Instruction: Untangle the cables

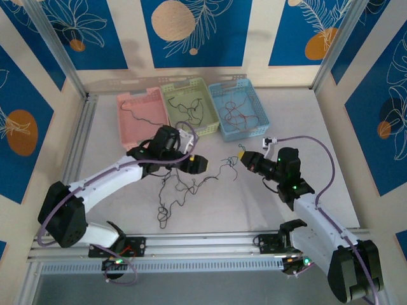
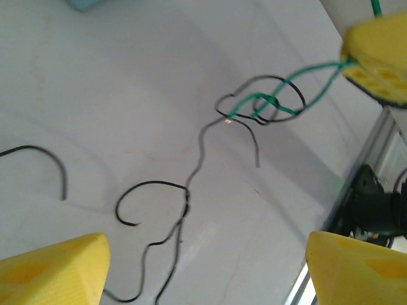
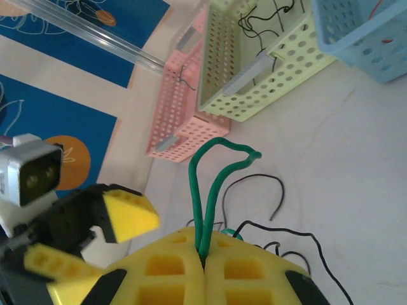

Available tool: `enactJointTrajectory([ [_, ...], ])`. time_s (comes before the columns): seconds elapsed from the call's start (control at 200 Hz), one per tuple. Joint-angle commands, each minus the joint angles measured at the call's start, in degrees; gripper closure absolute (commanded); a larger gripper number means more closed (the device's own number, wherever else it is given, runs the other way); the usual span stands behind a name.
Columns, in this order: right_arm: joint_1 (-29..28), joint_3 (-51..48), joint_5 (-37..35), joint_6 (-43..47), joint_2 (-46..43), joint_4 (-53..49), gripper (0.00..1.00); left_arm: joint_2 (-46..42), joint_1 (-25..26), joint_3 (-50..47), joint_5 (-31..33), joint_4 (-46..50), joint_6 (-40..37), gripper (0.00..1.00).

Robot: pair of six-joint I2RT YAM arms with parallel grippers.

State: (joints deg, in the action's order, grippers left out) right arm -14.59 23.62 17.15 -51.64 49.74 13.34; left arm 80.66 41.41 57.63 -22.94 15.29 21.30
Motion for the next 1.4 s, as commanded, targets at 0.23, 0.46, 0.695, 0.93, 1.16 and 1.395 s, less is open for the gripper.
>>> enactJointTrajectory([
  [0.23, 0.5, 4.3, 1.7, -4.7, 1.3, -3.5, 1.0, 6.6, 2.6, -1.1, 0.9, -12.0, -3.8, 0.15],
  [0.46, 1.5, 3.7, 1.1, -5.6, 1.9, -3.3, 1.0, 15.9, 2.8, -0.3, 0.2, -20.4, -1.5, 0.15],
  [0.695, 3.7, 2.8, 2.3, -6.1, 2.1, -2.4, 1.0, 21.7, 4.1, 0.0, 1.5, -24.0, 0.1, 0.2],
  [0.93, 4.3, 2.2, 2.4, -5.8, 2.4, -2.4, 1.0, 25.1, 5.7, 0.8, -1.1, -27.6, 1.2, 0.42],
  [1.16, 5.4, 2.1, 2.3, -4.6, 2.3, -3.4, 1.0, 22.3, 5.7, -1.5, 4.9, -25.4, -0.2, 0.94],
  [1.395, 11.3, 1.3, 5.1, -4.1, 1.4, -4.6, 1.0, 11.4, 3.0, -6.1, 19.7, -13.6, 1.8, 1.0],
])
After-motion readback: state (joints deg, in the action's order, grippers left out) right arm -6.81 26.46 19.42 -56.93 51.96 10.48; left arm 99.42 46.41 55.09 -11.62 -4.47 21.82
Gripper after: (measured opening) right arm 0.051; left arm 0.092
